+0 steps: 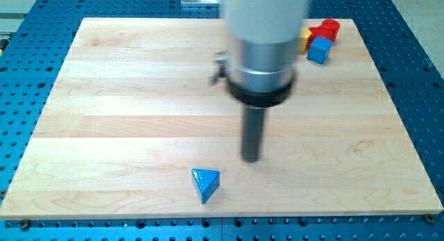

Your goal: Separate the cube from the group of blocks

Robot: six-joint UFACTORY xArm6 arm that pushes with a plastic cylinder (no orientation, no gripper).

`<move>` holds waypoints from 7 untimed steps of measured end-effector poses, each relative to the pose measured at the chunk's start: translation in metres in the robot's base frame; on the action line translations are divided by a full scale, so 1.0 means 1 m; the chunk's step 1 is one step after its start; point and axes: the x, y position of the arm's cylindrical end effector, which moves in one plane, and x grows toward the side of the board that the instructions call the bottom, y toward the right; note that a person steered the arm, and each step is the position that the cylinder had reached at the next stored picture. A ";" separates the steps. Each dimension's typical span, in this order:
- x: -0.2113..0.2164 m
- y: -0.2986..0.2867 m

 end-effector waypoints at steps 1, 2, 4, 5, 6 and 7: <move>-0.058 0.110; -0.155 0.186; -0.300 0.258; -0.312 0.229; -0.298 0.181; -0.270 0.145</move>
